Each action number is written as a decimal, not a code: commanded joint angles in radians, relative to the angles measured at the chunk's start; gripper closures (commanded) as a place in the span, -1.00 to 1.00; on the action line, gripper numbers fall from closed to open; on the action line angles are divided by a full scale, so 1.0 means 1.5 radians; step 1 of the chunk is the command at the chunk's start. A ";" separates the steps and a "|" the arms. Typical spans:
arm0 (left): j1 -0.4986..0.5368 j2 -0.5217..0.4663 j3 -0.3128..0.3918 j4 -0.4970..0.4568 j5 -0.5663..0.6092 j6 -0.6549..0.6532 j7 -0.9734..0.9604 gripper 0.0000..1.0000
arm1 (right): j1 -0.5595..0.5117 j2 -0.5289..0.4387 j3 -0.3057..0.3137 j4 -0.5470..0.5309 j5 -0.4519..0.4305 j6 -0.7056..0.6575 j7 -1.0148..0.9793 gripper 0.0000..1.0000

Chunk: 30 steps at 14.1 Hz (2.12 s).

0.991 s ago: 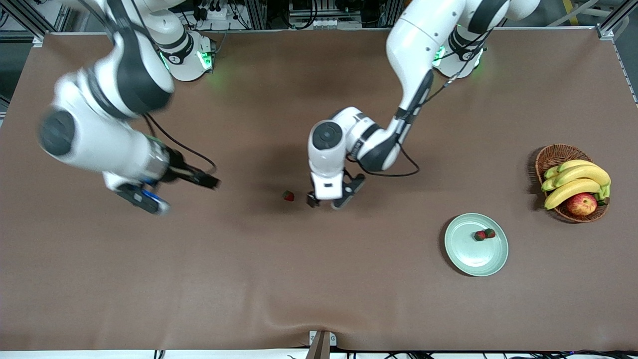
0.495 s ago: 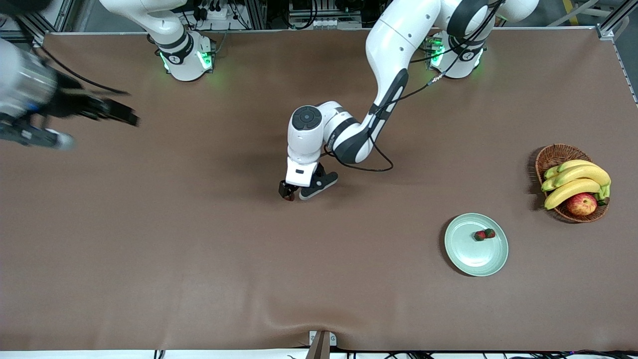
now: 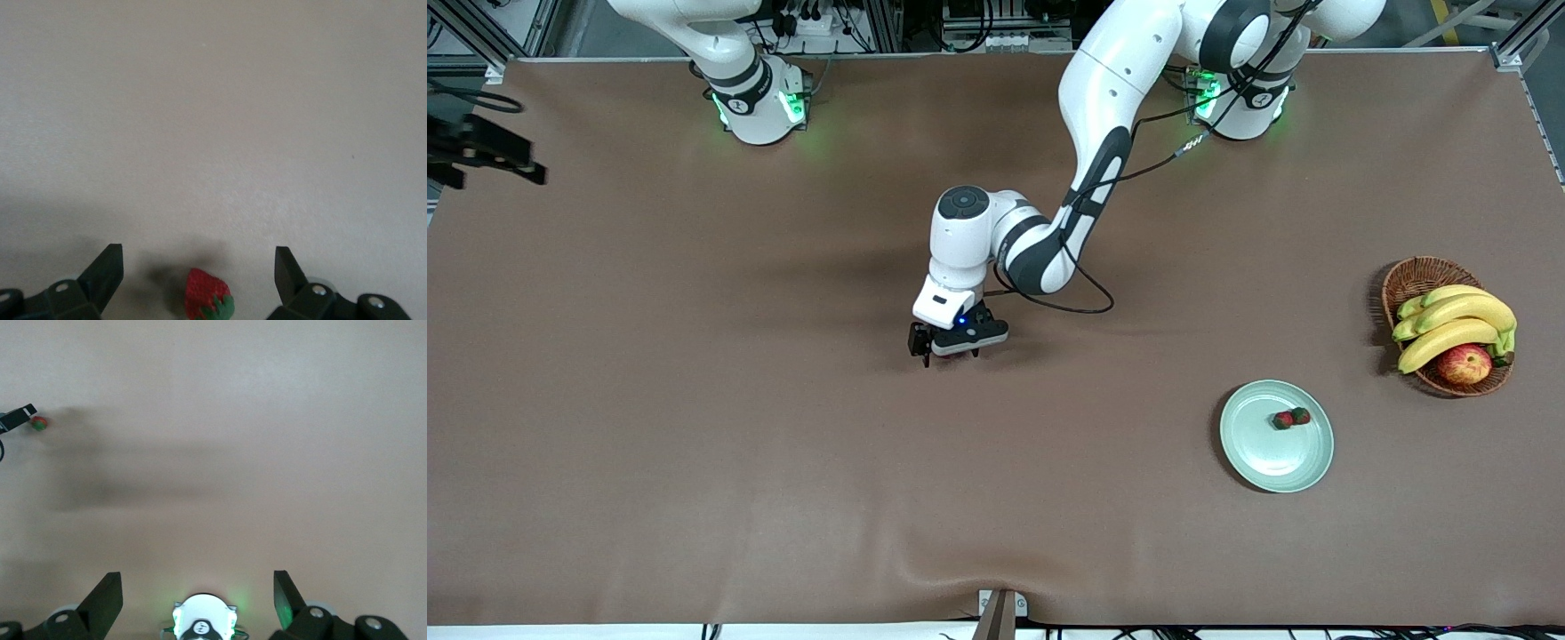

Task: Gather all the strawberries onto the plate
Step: 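Grasp the third strawberry with the left gripper while the right arm retracts, then lower the strawberry onto the green plate and open the left gripper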

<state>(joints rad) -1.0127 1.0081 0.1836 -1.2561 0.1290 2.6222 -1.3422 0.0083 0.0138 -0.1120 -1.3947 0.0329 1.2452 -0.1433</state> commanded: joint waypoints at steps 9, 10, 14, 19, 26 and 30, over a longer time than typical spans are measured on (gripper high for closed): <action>-0.097 0.057 0.095 0.025 0.053 0.016 0.064 -1.00 | -0.030 -0.001 0.001 -0.022 -0.061 0.055 -0.057 -1.00; -0.097 0.059 0.096 0.025 0.056 0.016 0.064 -1.00 | -0.030 -0.002 0.002 -0.021 -0.061 0.051 -0.060 -1.00; -0.098 0.063 0.096 0.025 0.086 0.012 0.064 -0.39 | -0.033 0.001 0.003 -0.016 -0.050 0.040 -0.053 -1.00; -0.097 0.061 0.096 0.025 0.083 0.013 0.045 0.88 | -0.034 0.000 0.002 -0.012 -0.011 0.000 -0.044 -1.00; -0.089 0.021 0.094 0.017 0.047 -0.012 0.011 1.00 | -0.035 0.002 0.002 0.001 0.006 -0.010 -0.003 -1.00; -0.012 -0.064 0.094 0.008 0.004 -0.174 0.019 1.00 | -0.031 0.002 0.003 0.006 0.007 -0.009 -0.003 -1.00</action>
<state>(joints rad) -1.0914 0.9955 0.3367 -1.2181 0.1483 2.4767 -1.3226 -0.0365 0.0165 -0.1141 -1.4023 0.0322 1.2444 -0.1656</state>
